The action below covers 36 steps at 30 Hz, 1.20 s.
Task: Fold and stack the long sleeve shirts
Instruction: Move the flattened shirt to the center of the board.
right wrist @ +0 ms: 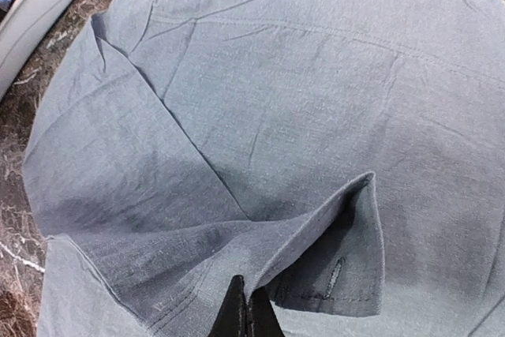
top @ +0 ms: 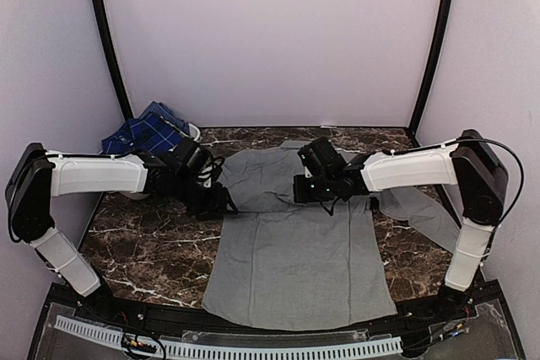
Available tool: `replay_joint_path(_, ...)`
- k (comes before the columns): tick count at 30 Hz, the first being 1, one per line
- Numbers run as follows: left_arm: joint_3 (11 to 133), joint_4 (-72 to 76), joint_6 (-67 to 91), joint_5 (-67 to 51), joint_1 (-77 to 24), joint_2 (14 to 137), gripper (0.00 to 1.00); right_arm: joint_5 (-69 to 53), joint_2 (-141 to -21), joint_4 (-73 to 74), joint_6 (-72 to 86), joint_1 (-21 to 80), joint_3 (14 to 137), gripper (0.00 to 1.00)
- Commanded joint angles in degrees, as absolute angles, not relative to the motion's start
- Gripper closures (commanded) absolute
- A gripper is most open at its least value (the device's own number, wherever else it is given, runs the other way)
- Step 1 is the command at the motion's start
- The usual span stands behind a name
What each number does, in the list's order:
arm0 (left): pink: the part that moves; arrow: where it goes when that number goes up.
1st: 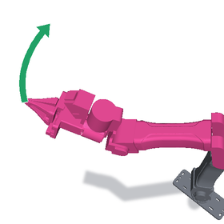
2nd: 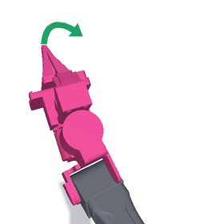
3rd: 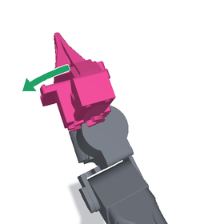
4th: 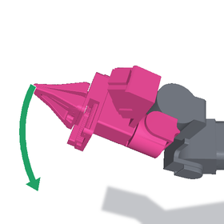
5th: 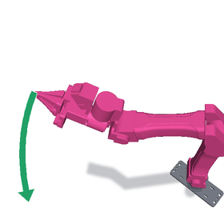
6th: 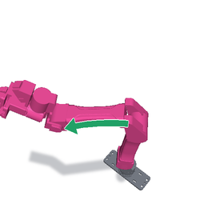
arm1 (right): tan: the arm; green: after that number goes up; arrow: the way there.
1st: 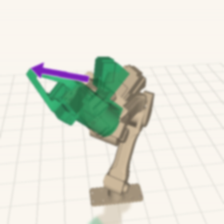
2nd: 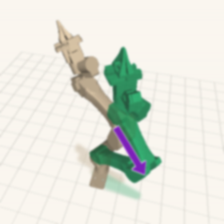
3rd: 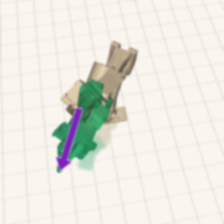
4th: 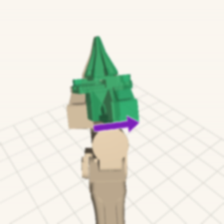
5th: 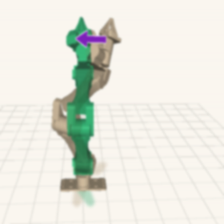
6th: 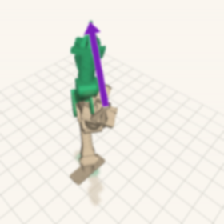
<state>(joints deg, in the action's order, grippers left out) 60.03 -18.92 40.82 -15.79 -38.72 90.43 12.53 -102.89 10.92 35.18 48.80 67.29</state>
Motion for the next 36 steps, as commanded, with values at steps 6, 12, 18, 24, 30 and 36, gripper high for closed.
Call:
replay_joint_path(6,51.15,-9.33,44.63,-21.41,-40.19,94.68,0.54,9.71,-113.97,10.79,31.25,47.84,73.55,1.00)
replay_joint_path(12,52.74,-10.73,44.05,-18.56,-39.24,101.07,0.56,9.31,-116.96,10.85,32.16,46.75,76.01,1.00)
replay_joint_path(18,54.81,-12.72,40.88,-16.76,-34.75,104.04,0.57,8.27,-120.05,10.83,32.88,45.20,79.77,1.00)
replay_joint_path(24,57.69,-15.16,38.05,-16.09,-31.87,104.62,0.57,7.53,-123.73,12.01,31.55,43.26,85.80,1.00)
replay_joint_path(30,58.77,-20.41,35.73,-13.47,-31.73,98.53,0.57,6.15,-125.04,14.18,28.87,42.71,92.74,1.00)
replay_joint_path(36,53.16,-27.09,35.54,-9.19,-31.64,88.58,0.57,4.91,-124.11,15.51,27.34,42.74,95.89,1.00)
